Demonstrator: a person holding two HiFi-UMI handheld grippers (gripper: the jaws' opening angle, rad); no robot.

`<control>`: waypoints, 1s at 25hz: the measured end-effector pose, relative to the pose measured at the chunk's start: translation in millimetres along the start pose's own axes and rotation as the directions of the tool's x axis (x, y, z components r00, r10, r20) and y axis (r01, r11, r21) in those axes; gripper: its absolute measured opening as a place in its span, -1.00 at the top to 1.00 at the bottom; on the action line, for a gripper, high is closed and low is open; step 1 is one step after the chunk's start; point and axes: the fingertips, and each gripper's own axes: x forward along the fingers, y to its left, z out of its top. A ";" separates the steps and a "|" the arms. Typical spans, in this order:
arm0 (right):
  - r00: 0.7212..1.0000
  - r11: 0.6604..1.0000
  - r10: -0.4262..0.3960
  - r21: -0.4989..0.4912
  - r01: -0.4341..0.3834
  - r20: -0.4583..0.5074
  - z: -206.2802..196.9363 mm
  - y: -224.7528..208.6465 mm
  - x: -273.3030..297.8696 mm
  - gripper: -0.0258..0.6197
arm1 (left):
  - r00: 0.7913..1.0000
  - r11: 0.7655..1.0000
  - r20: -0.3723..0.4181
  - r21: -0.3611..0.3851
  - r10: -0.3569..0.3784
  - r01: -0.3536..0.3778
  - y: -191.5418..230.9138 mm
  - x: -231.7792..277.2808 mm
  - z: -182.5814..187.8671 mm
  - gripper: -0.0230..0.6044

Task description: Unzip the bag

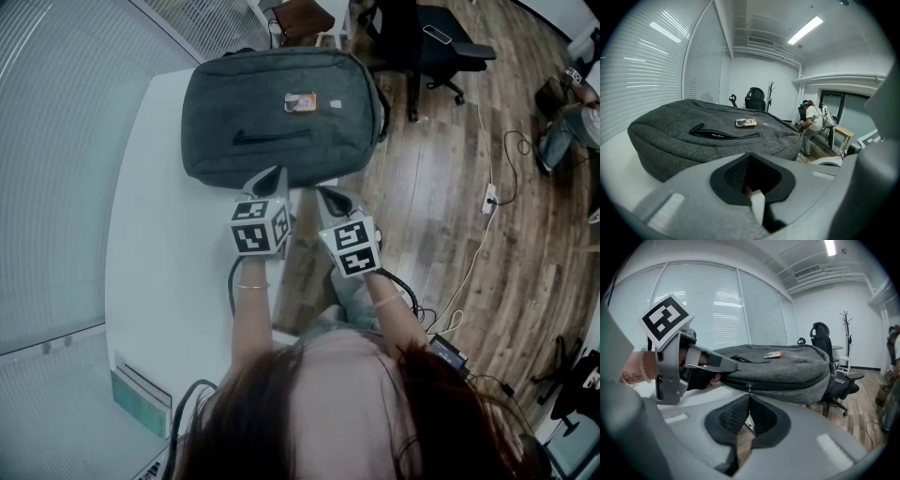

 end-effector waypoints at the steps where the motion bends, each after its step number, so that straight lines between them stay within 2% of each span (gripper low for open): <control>1: 1.000 1.000 -0.004 -0.003 0.004 -0.002 -0.2 -0.7 -0.6 0.90 | 1.000 1.000 -0.003 -0.001 -0.001 0.001 0.0 0.0 -0.3 0.90; 25: 0.997 0.996 -0.065 -0.068 0.063 -0.030 -8.4 -24.3 -13.9 0.90 | 1.000 0.999 -0.010 0.025 0.020 -0.020 -3.0 -2.1 -2.7 0.90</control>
